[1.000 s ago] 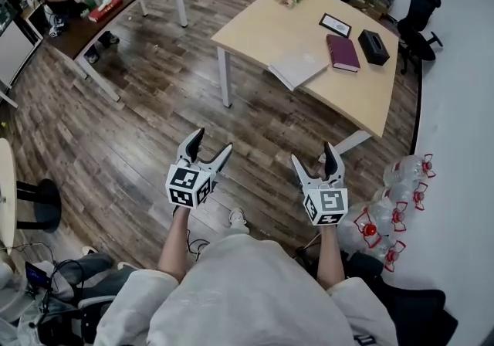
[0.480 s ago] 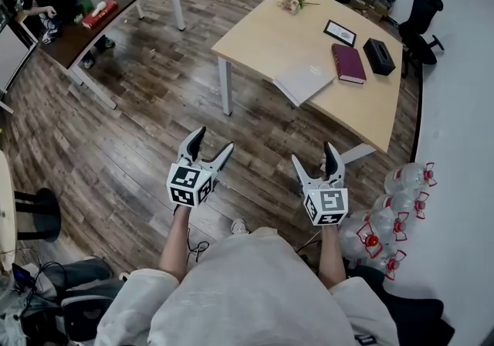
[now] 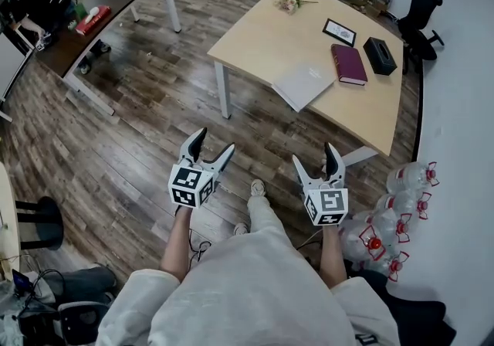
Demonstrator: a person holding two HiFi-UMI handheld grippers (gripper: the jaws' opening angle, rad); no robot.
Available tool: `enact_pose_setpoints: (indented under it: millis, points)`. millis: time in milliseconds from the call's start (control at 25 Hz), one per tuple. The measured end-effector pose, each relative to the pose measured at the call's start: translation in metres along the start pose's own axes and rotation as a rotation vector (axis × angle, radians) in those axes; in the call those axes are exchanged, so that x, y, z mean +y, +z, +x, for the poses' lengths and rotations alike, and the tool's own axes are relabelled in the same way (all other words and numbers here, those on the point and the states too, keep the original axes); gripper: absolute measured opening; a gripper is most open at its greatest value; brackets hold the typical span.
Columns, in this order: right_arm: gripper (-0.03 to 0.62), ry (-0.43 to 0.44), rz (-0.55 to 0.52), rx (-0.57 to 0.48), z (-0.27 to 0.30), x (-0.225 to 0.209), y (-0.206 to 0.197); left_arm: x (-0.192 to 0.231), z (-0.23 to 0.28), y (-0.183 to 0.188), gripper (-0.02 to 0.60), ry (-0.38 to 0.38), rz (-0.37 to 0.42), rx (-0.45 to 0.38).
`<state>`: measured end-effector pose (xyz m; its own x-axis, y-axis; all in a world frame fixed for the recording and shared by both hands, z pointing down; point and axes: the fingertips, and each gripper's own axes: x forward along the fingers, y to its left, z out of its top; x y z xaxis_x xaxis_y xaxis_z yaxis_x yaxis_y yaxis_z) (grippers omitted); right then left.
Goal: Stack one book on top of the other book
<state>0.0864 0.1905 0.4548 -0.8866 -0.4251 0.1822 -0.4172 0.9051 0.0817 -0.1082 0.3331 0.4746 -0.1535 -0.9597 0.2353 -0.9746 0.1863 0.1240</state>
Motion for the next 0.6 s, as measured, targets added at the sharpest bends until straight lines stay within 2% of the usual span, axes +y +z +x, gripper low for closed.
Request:
enact_pose_setpoints:
  millis: [280, 600]
  points:
    - [0.374, -0.019, 0.0, -0.002, 0.032, -0.024, -0.004, 0.013, 0.044, 0.011, 0.354, -0.014, 0.009, -0.007]
    - [0.374, -0.039, 0.015, 0.002, 0.083, -0.072, -0.007, 0.026, 0.121, 0.027, 0.354, -0.044, 0.025, 0.012]
